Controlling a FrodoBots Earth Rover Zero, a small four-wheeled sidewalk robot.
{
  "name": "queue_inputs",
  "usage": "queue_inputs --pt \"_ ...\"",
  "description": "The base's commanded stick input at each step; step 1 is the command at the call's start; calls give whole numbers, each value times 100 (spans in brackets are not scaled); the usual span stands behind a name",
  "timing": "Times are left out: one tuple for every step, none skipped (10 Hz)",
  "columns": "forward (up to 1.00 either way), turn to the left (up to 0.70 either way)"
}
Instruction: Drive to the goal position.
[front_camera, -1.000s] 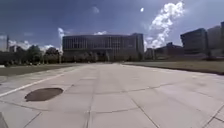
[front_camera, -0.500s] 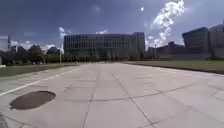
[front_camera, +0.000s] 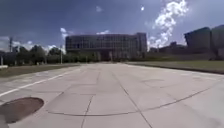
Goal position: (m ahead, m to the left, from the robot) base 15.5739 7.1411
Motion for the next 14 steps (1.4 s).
queue_inputs --pt "85 1" --pt "85 1" --pt "85 1" --pt "85 1" --pt "85 1" --pt "85 1" --pt "85 1" --pt "85 1" --pt "85 1" --pt "85 1" --pt "85 1" --pt "85 1" --pt "85 1" --pt "85 1"
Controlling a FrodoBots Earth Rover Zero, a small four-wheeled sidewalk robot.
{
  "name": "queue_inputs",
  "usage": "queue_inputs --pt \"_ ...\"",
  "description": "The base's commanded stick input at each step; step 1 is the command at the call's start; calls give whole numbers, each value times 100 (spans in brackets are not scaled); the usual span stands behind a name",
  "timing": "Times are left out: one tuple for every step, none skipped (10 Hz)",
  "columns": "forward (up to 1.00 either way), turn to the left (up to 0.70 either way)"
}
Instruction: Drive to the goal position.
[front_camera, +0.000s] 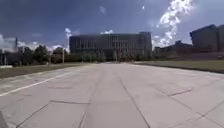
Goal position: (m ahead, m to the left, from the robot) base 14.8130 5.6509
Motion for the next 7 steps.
queue_inputs --pt "85 1" --pt "85 1" --pt "85 1" --pt "85 1" --pt "85 1" --pt "85 1" --pt "85 1"
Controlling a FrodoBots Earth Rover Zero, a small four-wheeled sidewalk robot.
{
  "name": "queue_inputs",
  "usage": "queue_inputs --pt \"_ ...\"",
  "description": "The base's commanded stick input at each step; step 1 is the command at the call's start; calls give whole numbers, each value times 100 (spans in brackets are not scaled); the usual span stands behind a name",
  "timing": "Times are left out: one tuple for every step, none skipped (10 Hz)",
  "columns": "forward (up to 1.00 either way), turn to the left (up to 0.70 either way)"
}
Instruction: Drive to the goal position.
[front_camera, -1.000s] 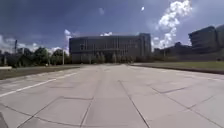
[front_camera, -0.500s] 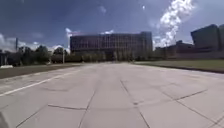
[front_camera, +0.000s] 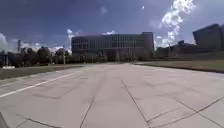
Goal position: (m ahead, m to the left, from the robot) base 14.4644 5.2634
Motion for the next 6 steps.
queue_inputs --pt "85 1" --pt "85 1" --pt "85 1" --pt "85 1" --pt "85 1" --pt "85 1"
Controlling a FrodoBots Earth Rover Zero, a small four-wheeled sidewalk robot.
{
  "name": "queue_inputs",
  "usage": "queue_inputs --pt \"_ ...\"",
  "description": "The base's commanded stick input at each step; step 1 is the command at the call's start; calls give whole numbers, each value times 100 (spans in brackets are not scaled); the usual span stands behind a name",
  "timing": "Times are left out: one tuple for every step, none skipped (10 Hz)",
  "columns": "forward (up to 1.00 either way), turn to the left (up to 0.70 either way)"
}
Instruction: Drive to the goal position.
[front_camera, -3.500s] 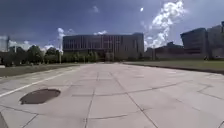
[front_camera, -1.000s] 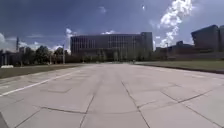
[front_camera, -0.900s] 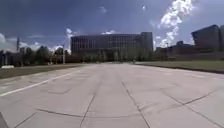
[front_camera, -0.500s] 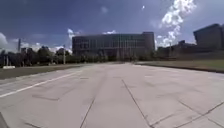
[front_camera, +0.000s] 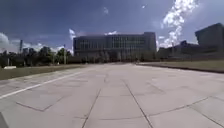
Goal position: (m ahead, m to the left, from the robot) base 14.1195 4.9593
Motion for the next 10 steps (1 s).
queue_inputs --pt "85 1" --pt "85 1" --pt "85 1" --pt "85 1" --pt "85 1" --pt "85 1" --pt "85 1" --pt "85 1" --pt "85 1" --pt "85 1"
